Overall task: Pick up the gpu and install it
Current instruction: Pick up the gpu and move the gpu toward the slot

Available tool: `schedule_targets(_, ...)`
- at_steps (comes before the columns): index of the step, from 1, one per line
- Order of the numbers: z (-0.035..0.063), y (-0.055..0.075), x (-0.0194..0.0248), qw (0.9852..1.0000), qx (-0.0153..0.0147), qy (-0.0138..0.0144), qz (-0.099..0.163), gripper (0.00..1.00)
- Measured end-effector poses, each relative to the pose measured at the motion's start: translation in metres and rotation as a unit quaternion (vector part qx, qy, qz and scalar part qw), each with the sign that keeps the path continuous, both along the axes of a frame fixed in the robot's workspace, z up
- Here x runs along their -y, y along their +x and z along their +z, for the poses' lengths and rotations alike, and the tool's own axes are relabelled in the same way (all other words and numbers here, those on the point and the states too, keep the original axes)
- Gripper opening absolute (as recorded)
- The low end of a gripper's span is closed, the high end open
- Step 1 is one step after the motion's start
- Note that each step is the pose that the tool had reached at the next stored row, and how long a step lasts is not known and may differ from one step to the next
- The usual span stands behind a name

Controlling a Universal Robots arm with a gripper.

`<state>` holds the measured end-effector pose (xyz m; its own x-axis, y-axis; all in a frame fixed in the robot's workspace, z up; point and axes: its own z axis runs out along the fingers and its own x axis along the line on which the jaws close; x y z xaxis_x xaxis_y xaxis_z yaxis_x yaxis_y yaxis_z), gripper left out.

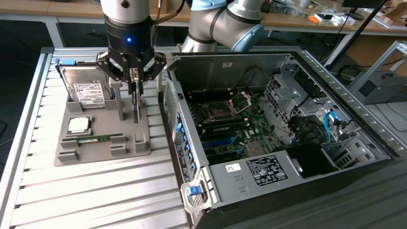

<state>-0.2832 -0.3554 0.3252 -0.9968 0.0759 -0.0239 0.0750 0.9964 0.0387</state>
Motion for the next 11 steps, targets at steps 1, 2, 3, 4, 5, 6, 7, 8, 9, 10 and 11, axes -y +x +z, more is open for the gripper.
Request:
schedule_targets(1, 0.0003, 0.0, 0.0, 1.0, 0.0, 0.0, 0.0, 0.27)
schedule_targets(2, 0.0005, 0.0, 0.0, 1.0, 0.0, 0.0, 0.0, 0.27)
schedule_targets(3, 0.0008, 0.0, 0.0, 1.0, 0.0, 0.0, 0.0, 0.27)
schedule_targets(4, 0.001, 0.0, 0.0, 1.0, 0.0, 0.0, 0.0, 0.27)
schedule_targets(5, 0.0012, 0.0, 0.0, 1.0, 0.0, 0.0, 0.0, 0.27)
schedule_targets(6, 0.0014, 0.0, 0.0, 1.0, 0.0, 0.0, 0.0, 0.27)
schedule_targets(7, 0.0016, 0.0, 0.0, 1.0, 0.0, 0.0, 0.0, 0.27)
schedule_targets(8, 0.0017, 0.0, 0.0, 1.0, 0.0, 0.0, 0.0, 0.27)
schedule_targets(9, 0.0019, 0.0, 0.0, 1.0, 0.0, 0.0, 0.0, 0.27)
schedule_targets(10, 0.0021, 0.0, 0.0, 1.0, 0.0, 0.0, 0.0, 0.27)
schedule_targets(11, 0.0023, 0.0, 0.0, 1.0, 0.0, 0.0, 0.0, 0.27)
